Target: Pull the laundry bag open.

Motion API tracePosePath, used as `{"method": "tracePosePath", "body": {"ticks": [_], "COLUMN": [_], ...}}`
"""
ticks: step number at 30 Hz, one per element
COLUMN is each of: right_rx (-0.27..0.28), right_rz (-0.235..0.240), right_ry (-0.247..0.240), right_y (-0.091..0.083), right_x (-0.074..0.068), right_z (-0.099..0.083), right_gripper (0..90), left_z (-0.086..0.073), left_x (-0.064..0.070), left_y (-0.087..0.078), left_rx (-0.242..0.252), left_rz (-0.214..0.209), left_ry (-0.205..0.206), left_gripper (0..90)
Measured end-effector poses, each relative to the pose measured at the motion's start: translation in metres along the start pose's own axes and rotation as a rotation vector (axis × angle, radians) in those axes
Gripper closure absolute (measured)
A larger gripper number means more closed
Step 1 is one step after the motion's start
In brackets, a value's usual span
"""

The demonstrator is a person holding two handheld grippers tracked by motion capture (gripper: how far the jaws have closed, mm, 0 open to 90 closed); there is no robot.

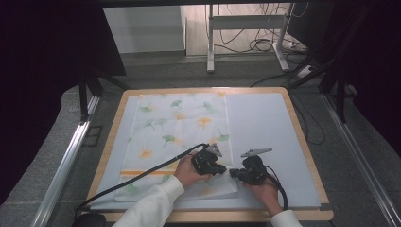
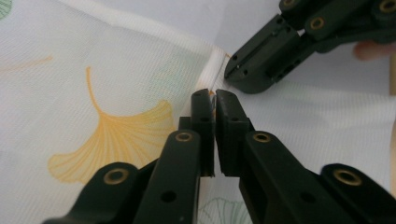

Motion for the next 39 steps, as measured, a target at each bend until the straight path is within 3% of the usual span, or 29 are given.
{"method": "tracePosePath", "body": {"ticks": [5,12,21,22,24,31,39], "right_rx": [0.003,0.001,0.001,0.001,-0.001,-0.001,0.002], "right_rz": [-0.010,-0.010,-0.010,-0.011,-0.011,-0.011,-0.014], "right_ry": [-0.012,-0.018,-0.019,-0.020,-0.024,-0.024,-0.023], "right_y": [0.0000,-0.0005,-0.0005,-0.0005,-0.0007,-0.0006,-0.0004], "right_x": [-0.0008,-0.0009,-0.0012,-0.0012,-0.0010,-0.0010,-0.0011], "right_z": [-0.0001,-0.0006,-0.0006,-0.0007,-0.0009,-0.0009,-0.0007], "right_gripper": [89.6,89.6,89.6,89.6,89.5,89.5,89.6], "left_z": [0.0044,0.0079,0.0096,0.0099,0.0103,0.0107,0.0094], "left_x": [-0.0017,-0.0019,-0.0002,0.0009,0.0018,0.0022,0.0036], "left_y": [0.0002,0.0029,0.0028,0.0017,0.0020,0.0021,0.0007], "left_rx": [0.022,0.039,0.035,0.035,0.035,0.027,0.016], "left_rz": [-0.029,-0.046,-0.019,-0.034,-0.010,-0.001,0.042], "left_ry": [-0.047,-0.071,-0.075,-0.071,-0.065,-0.077,-0.074], "left_gripper": [81.1,83.9,85.5,87.4,90.0,90.0,90.0]}}
Point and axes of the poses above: each handheld gripper's, and its own axes: y roughly forward along the jaws, z roughly out of its top, x roughly to its right, the point moved 9 cm from there along y, roughly forward along the jaws, and after that the axes turned 3 degrees about -y, right-handed, at the moved point
